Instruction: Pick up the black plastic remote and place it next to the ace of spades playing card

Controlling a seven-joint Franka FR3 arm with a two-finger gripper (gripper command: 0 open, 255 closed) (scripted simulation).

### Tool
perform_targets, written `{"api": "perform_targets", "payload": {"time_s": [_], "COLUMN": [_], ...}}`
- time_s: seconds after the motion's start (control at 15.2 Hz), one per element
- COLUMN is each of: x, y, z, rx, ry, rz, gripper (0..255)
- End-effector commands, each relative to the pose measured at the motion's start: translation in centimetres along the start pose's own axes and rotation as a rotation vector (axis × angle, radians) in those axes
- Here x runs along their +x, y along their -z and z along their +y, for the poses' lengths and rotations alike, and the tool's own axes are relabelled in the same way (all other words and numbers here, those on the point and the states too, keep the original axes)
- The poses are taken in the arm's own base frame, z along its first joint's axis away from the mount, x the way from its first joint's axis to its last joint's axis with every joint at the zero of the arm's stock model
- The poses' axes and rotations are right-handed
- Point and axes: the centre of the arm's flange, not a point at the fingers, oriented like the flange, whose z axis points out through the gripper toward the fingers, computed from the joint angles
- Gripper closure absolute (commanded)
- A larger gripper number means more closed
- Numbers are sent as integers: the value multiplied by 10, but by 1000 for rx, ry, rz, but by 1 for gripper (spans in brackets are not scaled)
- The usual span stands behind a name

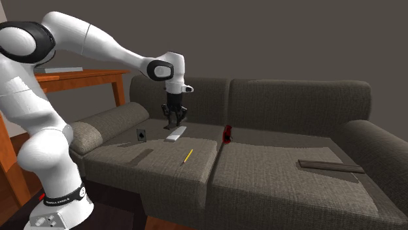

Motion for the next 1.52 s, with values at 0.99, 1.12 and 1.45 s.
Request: {"api": "perform_targets", "payload": {"time_s": [0.99, 1.12, 1.45], "x": [35, 39, 50], "y": [-16, -18, -23], "z": [-222, -248, -313], "rx": [0, 0, 0], "ry": [-2, -2, -2], "rz": [0, 0, 0], "gripper": [255, 255, 255]}}
